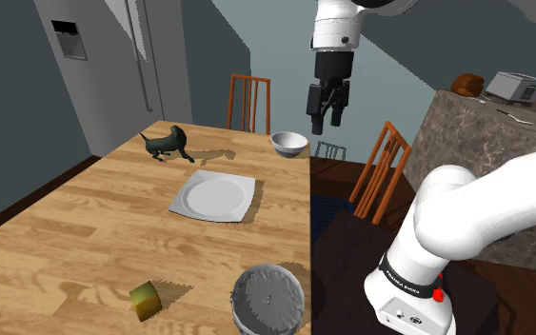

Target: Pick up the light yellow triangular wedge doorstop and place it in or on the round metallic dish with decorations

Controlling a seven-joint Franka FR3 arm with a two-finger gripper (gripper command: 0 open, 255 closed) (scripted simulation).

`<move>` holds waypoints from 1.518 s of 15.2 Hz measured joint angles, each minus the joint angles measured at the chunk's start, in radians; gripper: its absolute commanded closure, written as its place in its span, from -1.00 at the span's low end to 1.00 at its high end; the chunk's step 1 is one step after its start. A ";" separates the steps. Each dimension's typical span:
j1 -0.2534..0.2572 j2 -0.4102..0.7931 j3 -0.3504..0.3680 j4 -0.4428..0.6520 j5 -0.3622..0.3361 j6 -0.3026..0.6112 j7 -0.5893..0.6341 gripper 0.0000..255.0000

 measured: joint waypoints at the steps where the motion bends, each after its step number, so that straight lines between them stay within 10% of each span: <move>1: 0.000 0.000 0.000 0.000 0.000 0.000 0.000 -1.00; 23: 0.107 0.504 0.333 -0.009 0.141 0.546 0.308 -1.00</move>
